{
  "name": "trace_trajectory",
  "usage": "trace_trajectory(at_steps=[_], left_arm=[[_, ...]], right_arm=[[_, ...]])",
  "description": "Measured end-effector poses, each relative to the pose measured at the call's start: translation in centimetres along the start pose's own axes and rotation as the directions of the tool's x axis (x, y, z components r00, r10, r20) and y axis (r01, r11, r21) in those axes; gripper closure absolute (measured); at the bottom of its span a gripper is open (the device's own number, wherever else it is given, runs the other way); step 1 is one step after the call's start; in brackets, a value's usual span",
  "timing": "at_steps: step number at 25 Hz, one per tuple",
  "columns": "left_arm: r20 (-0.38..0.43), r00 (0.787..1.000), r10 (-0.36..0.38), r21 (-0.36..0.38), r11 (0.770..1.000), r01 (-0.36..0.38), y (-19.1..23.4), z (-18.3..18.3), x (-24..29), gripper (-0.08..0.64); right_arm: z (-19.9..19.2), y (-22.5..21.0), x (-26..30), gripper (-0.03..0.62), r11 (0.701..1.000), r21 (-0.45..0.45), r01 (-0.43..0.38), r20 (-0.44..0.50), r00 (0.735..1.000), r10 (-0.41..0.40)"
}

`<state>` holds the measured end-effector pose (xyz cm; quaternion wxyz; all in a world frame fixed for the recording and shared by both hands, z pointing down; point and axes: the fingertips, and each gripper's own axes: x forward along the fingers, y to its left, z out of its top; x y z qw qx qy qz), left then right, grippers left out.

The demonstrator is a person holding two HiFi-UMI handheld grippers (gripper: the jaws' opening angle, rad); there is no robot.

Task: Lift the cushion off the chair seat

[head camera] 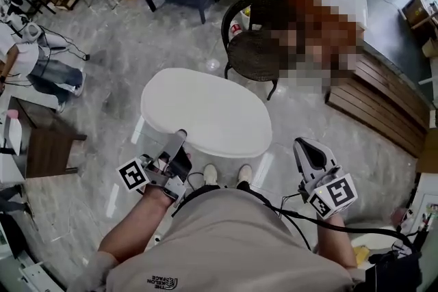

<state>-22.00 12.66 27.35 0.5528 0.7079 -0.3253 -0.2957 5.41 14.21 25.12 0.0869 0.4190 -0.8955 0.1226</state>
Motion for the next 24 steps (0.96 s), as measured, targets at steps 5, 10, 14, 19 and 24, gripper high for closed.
trace_trajectory(at_steps=[5, 10, 14, 19, 24], left_arm=[[0.005, 1.0, -0.021, -0.005, 1.0, 0.021, -0.8, 1.0, -2.6, 0.523], [-0.008, 0.999, -0.043, -0.003, 0.999, 0.042, -1.0, 1.6, -3.9, 0.523], [-0.013, 0.998, -0.054, -0.006, 0.999, 0.054, -1.2, 2.0, -4.3, 0.523], [-0.023, 0.998, -0.066, -0.009, 0.998, 0.066, -1.6, 2.9, -5.5, 0.523], [-0.031, 0.997, -0.075, -0.012, 0.997, 0.075, -1.0, 3.5, -6.3, 0.523]], right_arm=[[1.1, 3.2, 1.2, 0.58, 0.999, -0.042, -0.015, -0.003, 1.0, 0.015], [1.5, 5.2, 2.1, 0.58, 0.998, -0.054, -0.015, -0.001, 1.0, 0.015], [1.9, 6.1, 2.4, 0.58, 0.998, -0.059, -0.01, -0.001, 1.0, 0.01], [2.5, 7.9, 3.1, 0.58, 0.998, -0.065, -0.005, -0.003, 1.0, 0.005], [2.0, 9.0, 4.0, 0.58, 0.997, -0.072, -0.002, -0.005, 1.0, 0.002]])
